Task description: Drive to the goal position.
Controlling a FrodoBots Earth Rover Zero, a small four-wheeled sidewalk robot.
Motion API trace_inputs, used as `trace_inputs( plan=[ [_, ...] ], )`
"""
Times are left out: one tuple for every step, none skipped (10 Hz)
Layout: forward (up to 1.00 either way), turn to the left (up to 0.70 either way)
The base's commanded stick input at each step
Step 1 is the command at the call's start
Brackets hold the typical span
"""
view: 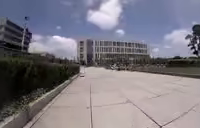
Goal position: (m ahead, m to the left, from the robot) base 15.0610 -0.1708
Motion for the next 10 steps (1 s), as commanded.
trace_inputs(
  plan=[
    [0.70, 0.00],
    [0.70, 0.00],
    [0.70, 0.00],
    [0.70, -0.07],
    [0.70, -0.15],
    [0.70, 0.00],
    [0.70, 0.00],
    [0.70, 0.00],
    [0.70, 0.00],
    [0.70, 0.00]
  ],
)
